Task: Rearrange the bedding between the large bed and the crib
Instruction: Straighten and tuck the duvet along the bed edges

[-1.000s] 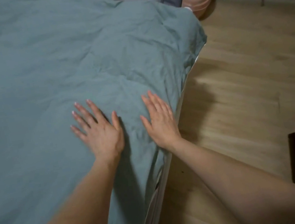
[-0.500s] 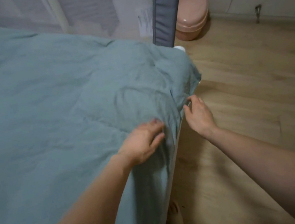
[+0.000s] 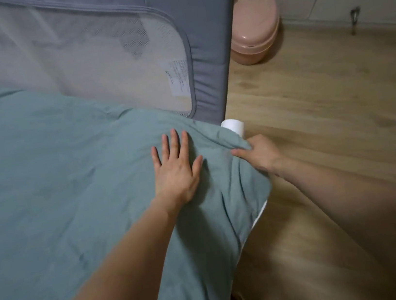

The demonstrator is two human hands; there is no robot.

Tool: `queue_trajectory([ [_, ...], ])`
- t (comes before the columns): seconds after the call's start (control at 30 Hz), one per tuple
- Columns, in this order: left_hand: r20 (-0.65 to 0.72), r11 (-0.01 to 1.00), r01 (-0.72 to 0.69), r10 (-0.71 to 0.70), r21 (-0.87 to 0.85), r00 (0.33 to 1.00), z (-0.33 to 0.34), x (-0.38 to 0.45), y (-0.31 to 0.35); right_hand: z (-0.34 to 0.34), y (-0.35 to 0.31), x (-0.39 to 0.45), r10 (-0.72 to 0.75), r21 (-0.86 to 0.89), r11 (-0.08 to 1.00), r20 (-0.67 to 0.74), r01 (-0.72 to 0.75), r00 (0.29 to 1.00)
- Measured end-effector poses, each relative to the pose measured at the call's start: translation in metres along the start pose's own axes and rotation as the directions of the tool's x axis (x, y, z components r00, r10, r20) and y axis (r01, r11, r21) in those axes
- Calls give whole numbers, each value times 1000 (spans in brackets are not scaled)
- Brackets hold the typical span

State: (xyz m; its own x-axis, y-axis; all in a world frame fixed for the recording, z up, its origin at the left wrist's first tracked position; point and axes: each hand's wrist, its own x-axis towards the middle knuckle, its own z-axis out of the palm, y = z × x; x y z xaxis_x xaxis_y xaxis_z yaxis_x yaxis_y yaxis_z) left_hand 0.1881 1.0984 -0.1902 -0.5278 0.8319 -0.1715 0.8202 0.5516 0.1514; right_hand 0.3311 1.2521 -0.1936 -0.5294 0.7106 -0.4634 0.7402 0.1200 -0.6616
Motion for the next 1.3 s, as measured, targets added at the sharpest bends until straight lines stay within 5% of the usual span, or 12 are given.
queue_trajectory([
  [0.13,-141,999,25,-31,-45,989,-18,24,27,-37,-26,4,-176,182,953,-323,243,930],
  [0.2,-268,995,62,-81,-79,960,-31,39,38,-52,-22,12,-177,153,957,-359,245,916],
  [0.27,-198,993,104,-111,-47,974,-26,51,42,-50,-11,25,-109,150,975,-309,162,945],
  [0.37,114,988,151,-148,-18,982,-5,60,45,-35,-8,44,-51,128,988,-250,85,967],
  [0.47,-138,967,225,-241,-123,961,-3,66,56,-35,0,52,-95,125,983,-288,136,953],
  [0.53,-152,948,295,-310,-116,938,3,65,71,-35,13,59,-108,70,990,-182,122,977],
  [0.6,-4,965,225,-228,-131,974,10,64,94,-34,21,72,-39,56,998,-45,42,998],
  [0.73,68,991,-133,133,-5,989,6,77,143,-51,41,97,84,15,996,125,-86,989],
  [0.87,401,992,-111,77,62,913,-27,92,162,-103,52,95,140,-16,990,238,-141,961],
  [1.0,509,999,-11,-18,53,860,-117,100,179,-187,-5,85,74,-103,993,268,-48,961],
  [1.13,489,999,13,-35,47,872,-205,111,200,-258,-70,79,-30,-143,987,279,72,960],
  [1.3,264,984,41,6,-171,964,-323,165,223,-353,-162,96,-162,-347,896,325,277,932],
])
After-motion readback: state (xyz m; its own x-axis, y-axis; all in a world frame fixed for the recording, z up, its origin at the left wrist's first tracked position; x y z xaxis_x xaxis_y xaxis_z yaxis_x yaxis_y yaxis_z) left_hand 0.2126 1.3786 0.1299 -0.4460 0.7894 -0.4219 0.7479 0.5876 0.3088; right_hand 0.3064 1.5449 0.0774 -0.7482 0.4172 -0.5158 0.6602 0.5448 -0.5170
